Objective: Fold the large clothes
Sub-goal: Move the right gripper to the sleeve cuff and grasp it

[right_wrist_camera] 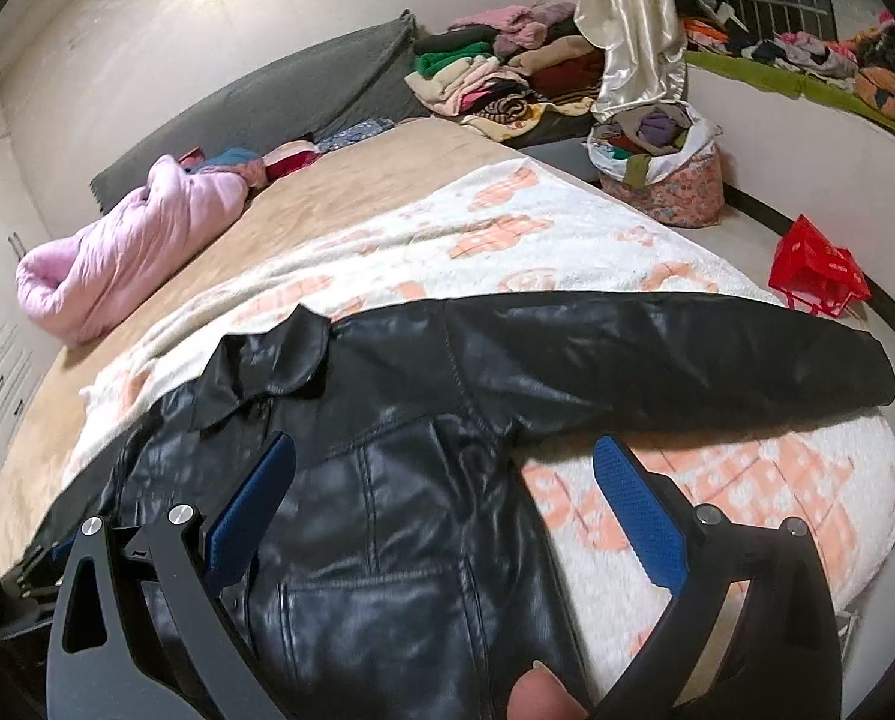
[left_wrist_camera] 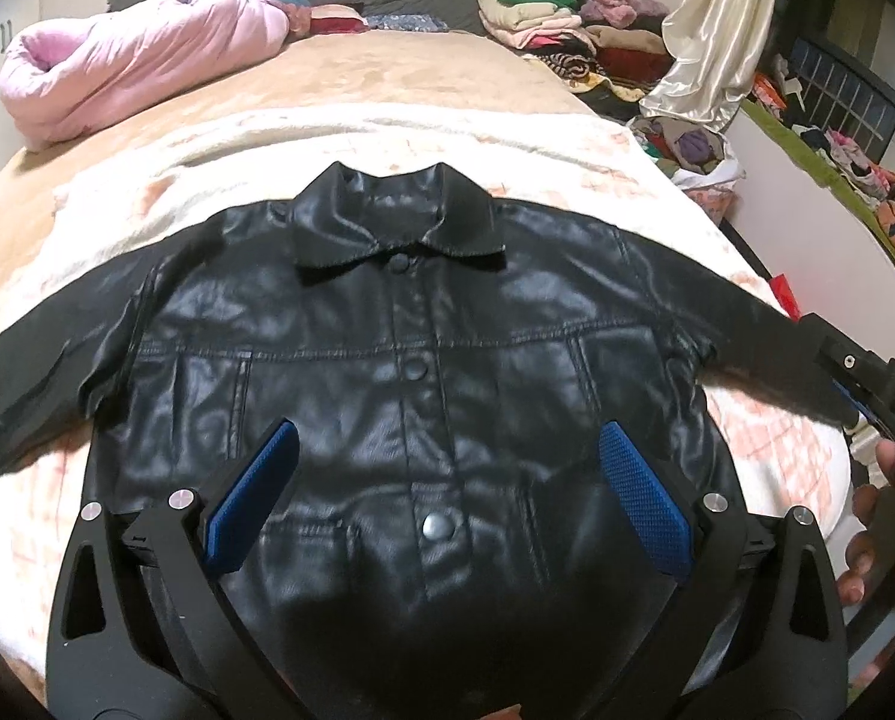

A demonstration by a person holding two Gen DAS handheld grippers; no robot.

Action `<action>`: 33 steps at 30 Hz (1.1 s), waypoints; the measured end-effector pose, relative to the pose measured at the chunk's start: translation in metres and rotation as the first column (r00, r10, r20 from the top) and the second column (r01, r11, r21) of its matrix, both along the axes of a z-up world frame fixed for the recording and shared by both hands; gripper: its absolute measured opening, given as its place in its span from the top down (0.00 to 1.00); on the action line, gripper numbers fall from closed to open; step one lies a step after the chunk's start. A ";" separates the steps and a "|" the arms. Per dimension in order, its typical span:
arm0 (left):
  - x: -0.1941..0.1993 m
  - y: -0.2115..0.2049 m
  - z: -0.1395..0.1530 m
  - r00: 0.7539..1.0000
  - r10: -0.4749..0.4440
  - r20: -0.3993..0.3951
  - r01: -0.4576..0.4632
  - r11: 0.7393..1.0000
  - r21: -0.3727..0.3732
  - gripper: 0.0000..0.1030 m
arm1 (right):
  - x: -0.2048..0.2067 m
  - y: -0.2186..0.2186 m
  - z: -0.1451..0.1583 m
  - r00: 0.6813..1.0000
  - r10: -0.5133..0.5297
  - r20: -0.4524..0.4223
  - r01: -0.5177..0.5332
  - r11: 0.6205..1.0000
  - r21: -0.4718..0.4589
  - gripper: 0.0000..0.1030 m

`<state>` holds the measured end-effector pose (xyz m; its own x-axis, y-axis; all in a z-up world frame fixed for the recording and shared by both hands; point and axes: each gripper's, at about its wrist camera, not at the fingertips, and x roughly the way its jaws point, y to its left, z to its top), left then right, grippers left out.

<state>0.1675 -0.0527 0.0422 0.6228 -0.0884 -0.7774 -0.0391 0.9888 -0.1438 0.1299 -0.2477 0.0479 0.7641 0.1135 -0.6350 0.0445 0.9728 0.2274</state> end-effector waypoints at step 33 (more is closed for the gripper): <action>0.117 -0.080 -0.047 0.990 -0.124 -0.062 0.122 0.992 -0.035 0.09 | 0.063 -0.198 -0.055 0.749 -0.660 -0.056 0.662 0.750 0.006 0.04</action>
